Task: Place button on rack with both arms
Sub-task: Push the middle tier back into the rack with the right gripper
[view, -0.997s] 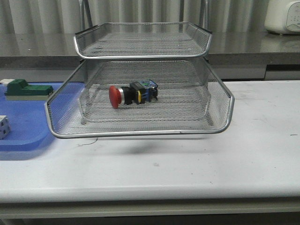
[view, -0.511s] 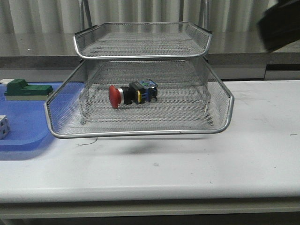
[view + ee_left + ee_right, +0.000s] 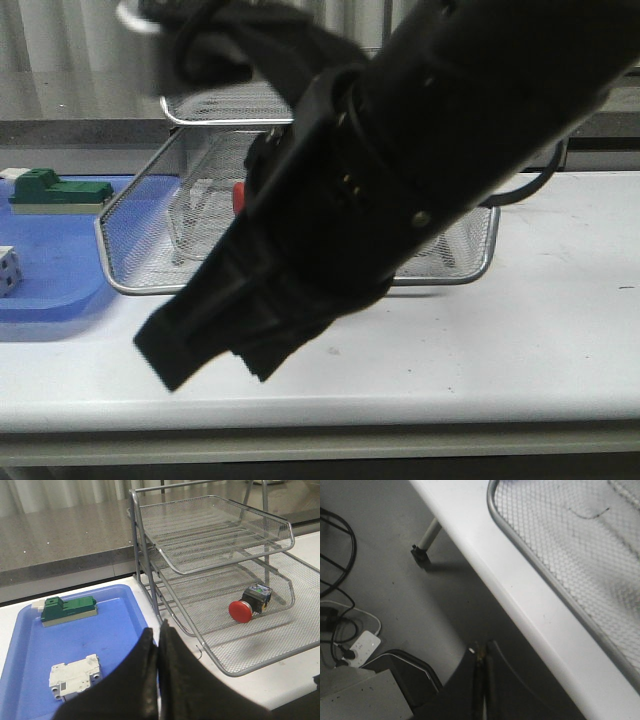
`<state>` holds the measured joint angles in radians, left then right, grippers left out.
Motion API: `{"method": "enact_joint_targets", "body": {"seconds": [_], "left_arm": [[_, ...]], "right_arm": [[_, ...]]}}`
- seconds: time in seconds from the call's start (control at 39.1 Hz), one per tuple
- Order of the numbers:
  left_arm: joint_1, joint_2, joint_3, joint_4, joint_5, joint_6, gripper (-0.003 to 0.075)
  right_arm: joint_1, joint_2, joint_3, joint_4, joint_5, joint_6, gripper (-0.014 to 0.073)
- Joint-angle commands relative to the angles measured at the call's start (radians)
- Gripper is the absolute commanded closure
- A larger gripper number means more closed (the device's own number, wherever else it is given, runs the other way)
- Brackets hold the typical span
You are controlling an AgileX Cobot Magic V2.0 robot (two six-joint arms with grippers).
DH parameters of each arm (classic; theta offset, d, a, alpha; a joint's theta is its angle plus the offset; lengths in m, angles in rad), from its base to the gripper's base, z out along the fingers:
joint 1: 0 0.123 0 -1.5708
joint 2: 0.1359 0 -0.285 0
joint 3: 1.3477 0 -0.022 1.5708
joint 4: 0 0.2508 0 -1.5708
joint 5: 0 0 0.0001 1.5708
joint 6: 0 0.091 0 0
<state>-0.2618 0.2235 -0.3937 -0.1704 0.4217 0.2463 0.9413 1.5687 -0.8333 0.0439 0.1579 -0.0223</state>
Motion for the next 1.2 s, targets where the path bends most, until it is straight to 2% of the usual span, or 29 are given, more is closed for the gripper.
{"method": "enact_joint_targets", "body": {"seconds": [0.0, 0.23, 0.79, 1.18], "left_arm": [[0.003, 0.009, -0.025, -0.013, -0.082, -0.008, 0.0739], [0.003, 0.009, -0.025, -0.013, -0.082, -0.008, 0.0739], [0.003, 0.009, -0.025, -0.013, -0.082, -0.008, 0.0739], [0.003, 0.009, -0.025, -0.013, -0.082, -0.008, 0.0739]], "right_arm": [[-0.013, 0.019, -0.052, -0.013, -0.044, -0.004, 0.0704], [-0.073, 0.087, -0.101, -0.028, -0.045, -0.004, 0.0704], [-0.263, 0.094, -0.193, -0.099, -0.087, -0.005, 0.0704], [-0.358, 0.198, -0.339, -0.108, -0.090, -0.005, 0.0704]]}}
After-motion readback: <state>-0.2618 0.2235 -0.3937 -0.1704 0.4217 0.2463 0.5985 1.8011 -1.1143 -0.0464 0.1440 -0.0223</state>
